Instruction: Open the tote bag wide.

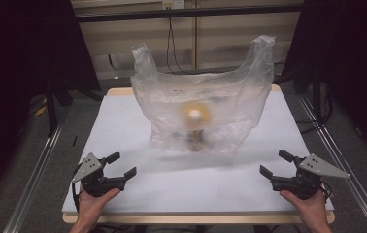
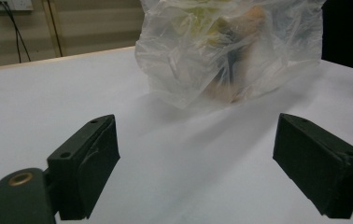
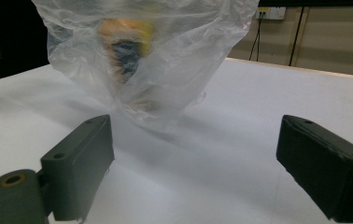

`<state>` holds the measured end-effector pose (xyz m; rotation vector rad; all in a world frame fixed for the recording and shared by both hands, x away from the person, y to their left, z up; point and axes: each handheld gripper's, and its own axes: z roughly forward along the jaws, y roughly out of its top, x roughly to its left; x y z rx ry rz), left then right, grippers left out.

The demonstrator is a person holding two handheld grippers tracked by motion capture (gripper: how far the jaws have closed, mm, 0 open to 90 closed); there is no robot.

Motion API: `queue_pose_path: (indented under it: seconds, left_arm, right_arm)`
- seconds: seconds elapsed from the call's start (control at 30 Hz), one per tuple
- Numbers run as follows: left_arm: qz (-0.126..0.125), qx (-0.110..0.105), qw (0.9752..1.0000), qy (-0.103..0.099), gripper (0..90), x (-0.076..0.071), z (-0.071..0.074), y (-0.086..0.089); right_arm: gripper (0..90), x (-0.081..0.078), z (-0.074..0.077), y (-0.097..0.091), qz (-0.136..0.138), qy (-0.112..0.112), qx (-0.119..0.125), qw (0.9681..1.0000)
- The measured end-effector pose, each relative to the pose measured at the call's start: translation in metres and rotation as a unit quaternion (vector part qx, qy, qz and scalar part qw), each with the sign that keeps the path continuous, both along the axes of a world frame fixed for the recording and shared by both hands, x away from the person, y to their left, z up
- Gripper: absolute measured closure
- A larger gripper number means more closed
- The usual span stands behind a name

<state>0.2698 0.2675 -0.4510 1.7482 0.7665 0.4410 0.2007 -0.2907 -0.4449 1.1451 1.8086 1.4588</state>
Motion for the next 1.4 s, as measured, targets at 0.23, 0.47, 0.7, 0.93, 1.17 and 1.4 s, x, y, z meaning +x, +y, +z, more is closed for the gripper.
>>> queue_pose_path:
  seconds: [0.23,0.47,0.7,0.93,1.17,1.4]
  left_arm:
    - [0.0,0.0,1.0,0.003,21.3,0.002,0.0,0.0]
    - [-0.009,-0.001,0.9999,0.006,28.5,0.001,-0.001,-0.001]
    - [-0.034,0.015,0.9992,0.017,39.8,-0.002,0.0,-0.007]
    - [-0.052,0.013,0.9982,0.028,49.3,-0.004,0.002,-0.011]
    - [-0.067,0.008,0.9968,0.042,63.4,-0.005,0.006,-0.014]
    - [-0.09,-0.003,0.9948,0.048,76.7,-0.007,0.013,-0.017]
  right_arm:
    - [19.4,0.002,-0.001,0.001,0.011,0.011,-0.001,0.9999]
    - [32.5,0.007,0.0,-0.001,0.037,0.018,0.004,0.9991]
    - [46.1,0.008,0.002,0.002,0.062,0.024,0.007,0.9978]
    - [59.8,0.01,0.005,0.006,0.082,0.028,0.007,0.9962]
    - [74.6,0.012,0.009,0.008,0.097,0.033,0.014,0.9946]
    - [86.9,0.018,0.013,0.012,0.115,0.037,0.021,0.9924]
